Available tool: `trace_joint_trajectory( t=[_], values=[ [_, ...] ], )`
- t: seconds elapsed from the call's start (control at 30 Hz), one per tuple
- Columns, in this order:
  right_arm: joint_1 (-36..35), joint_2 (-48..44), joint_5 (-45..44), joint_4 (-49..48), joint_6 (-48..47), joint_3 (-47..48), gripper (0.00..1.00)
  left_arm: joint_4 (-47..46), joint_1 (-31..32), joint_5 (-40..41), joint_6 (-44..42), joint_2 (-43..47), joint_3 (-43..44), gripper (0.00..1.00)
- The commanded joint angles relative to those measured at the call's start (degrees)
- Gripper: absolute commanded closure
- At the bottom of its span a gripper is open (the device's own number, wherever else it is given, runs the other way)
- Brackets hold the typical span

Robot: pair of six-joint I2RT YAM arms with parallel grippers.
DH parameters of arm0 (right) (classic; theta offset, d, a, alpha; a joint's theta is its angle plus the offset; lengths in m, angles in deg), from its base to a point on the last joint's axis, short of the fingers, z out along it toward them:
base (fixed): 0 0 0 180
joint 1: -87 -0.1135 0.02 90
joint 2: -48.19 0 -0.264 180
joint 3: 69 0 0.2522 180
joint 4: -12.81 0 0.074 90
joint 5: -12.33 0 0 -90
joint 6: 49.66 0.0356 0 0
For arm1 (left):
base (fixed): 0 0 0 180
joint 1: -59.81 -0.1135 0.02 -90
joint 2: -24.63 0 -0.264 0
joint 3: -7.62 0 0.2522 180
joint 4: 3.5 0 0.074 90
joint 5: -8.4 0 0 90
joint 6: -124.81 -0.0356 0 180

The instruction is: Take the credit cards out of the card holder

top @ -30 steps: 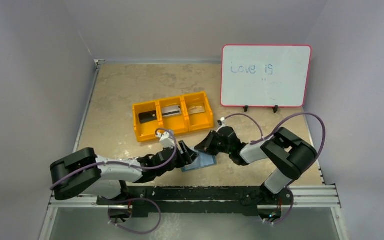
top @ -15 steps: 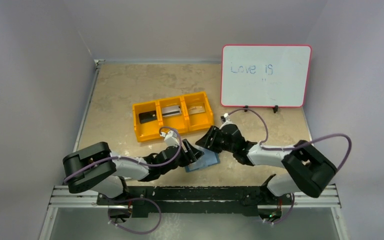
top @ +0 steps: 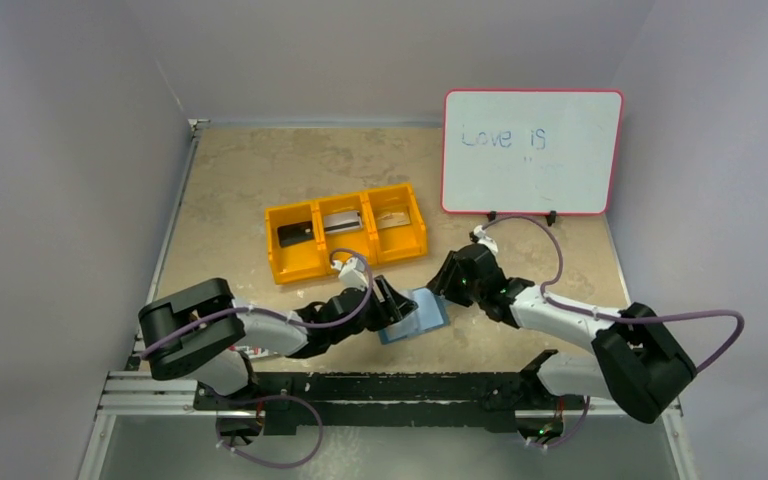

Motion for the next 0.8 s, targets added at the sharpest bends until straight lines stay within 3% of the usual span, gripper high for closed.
trace_joint_trajectory(
  t=[0.0, 0.2, 0.43, 0.63, 0.77],
  values=[
    [0.82, 2.89, 6.01, -2.9, -3.5, -1.08, 0.54, 0.51, -0.28, -0.85, -1.65, -0.16, 3.33, 0.38],
    [0.84, 3.19, 12.69, -10.05, -0.87, -4.3, 0.64, 2.83, -0.27, -1.24, -4.04, -1.22, 7.4, 0.38],
    [0.84, -3.11, 10.89, -12.06, 5.15, -9.82, 0.84, 0.48, -0.45, -3.46, -4.12, -7.83, 12.71, 0.38],
    [0.84, -5.88, 7.32, -6.03, 4.89, -9.12, 0.77, -2.6, -0.66, -6.82, -3.78, -10.05, 13.42, 0.41],
    [0.8, -11.5, 6.92, -4.17, 2.21, -7.96, 0.73, 10.05, -0.62, -2.05, -10.03, -0.43, 15.24, 0.41]
  ],
)
